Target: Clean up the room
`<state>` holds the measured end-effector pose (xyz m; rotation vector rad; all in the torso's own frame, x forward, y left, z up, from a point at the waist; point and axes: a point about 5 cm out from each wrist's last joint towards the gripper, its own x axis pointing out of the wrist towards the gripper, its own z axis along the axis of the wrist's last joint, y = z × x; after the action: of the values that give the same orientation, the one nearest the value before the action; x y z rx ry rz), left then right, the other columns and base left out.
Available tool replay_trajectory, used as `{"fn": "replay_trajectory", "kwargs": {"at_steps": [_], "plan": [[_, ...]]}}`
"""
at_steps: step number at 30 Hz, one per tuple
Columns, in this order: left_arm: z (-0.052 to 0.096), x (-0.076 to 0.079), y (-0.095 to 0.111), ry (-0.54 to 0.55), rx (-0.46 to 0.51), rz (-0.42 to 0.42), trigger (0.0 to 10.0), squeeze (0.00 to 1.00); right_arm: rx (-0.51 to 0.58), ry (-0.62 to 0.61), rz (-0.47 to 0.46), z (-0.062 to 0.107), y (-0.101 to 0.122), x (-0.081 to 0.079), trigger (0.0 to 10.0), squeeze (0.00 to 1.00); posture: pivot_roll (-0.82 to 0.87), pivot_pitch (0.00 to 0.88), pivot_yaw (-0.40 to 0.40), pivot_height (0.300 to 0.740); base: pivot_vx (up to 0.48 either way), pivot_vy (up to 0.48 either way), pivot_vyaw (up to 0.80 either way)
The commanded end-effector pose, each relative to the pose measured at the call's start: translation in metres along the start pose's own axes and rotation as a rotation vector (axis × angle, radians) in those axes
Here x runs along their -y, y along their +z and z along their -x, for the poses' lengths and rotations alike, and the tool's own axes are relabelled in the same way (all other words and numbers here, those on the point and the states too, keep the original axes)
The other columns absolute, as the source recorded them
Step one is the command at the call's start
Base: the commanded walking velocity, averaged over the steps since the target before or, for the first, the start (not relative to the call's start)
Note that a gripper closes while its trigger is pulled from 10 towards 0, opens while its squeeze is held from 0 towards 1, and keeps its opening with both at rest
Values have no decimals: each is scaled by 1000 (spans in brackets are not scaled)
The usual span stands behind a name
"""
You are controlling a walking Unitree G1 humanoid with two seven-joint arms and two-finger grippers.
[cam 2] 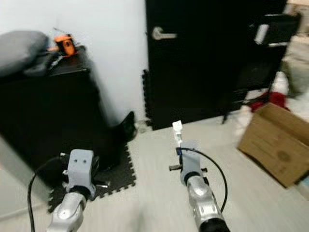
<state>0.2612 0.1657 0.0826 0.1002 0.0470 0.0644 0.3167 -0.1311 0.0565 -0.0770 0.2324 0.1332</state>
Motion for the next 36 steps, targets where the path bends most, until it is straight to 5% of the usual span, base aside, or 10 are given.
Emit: {"fn": "replay_trajectory", "kwargs": {"at_steps": [1, 24, 36], "plan": [[1, -2, -8, 12, -51, -2, 10000, 0, -19, 0, -9, 1, -4, -2, 10000, 0, 1, 103, 20, 740, 0, 0, -800], [-2, -3, -4, 49, -37, -9, 10000, 0, -21, -10, 3, 1, -3, 3, 10000, 0, -9, 102, 12, 740, 0, 0, -800], [-2, -3, -3, 57, -21, -6, 10000, 0, -31, 32, 28, 1, -5, -3, 10000, 0, -11, 107, 7, 740, 0, 0, 0]]}}
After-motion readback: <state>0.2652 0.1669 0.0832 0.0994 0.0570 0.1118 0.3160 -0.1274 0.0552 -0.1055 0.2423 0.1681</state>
